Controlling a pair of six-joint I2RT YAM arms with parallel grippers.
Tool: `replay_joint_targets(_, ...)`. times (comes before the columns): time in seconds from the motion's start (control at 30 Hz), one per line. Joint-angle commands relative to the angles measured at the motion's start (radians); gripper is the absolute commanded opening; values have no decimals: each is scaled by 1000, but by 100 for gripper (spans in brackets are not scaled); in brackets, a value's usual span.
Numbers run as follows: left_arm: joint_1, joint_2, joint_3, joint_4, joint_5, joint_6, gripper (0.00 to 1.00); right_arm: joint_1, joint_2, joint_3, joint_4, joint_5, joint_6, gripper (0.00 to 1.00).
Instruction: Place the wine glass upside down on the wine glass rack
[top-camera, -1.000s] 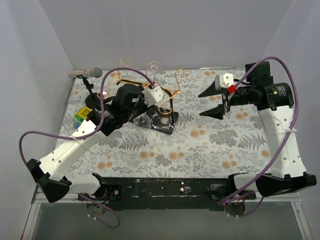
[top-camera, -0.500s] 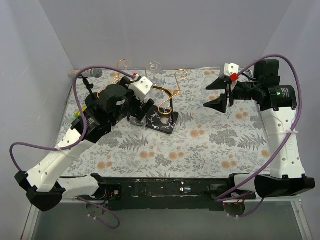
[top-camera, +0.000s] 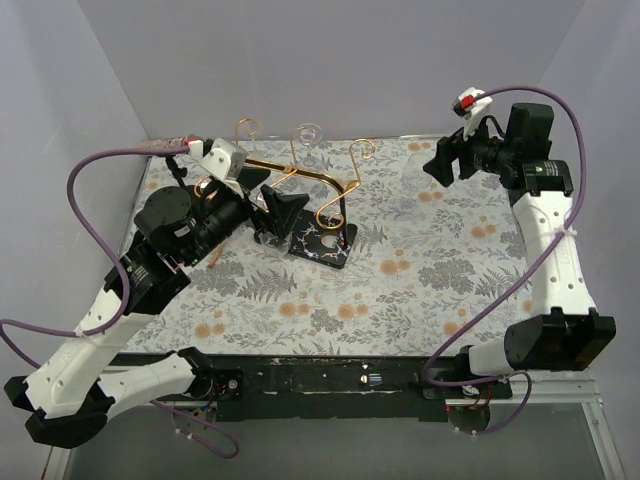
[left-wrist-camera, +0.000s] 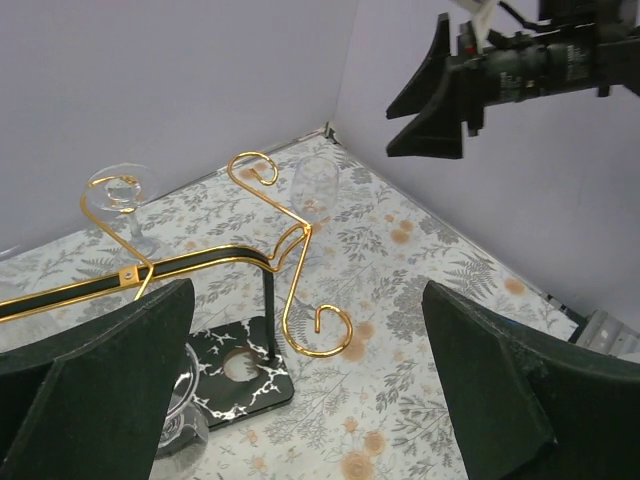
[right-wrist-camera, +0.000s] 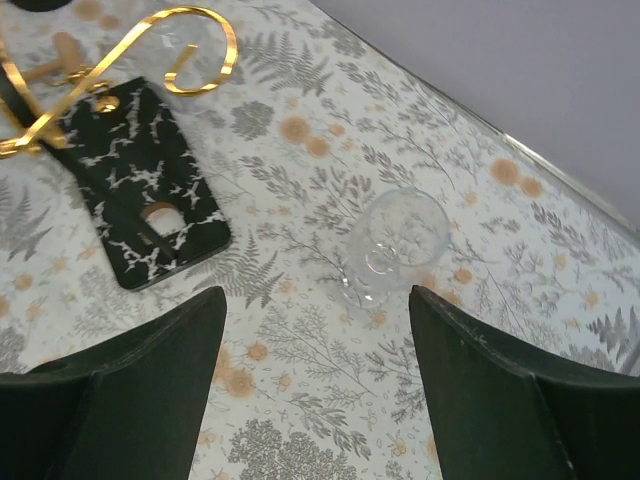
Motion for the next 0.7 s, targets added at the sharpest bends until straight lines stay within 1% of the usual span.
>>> replay_joint_targets(0.0, -1, -15, -45, 43, 37, -83, 98, -4, 112, 61, 79, 257, 148, 82)
replay_joint_targets(0.2, -2, -57, -100, 50, 35, -97, 98, -4, 321, 261, -57, 315, 182, 74)
replay_joint_targets(0.33, -1, -71, -120, 46, 21, -100, 98, -3, 393, 308, -75, 343, 178, 69)
replay_joint_targets(0.4, -2, -78, -131, 46, 14, -102, 98, -3, 425, 334, -91, 343, 173, 65)
replay_joint_targets(0.53, -2, -80, -140, 48, 8, -105, 98, -3, 487, 379, -130, 335, 153, 61)
replay_joint_targets(0.67, -2, -81, -145, 50, 11, -106, 98, 3, 511, 376, -125, 338, 139, 59)
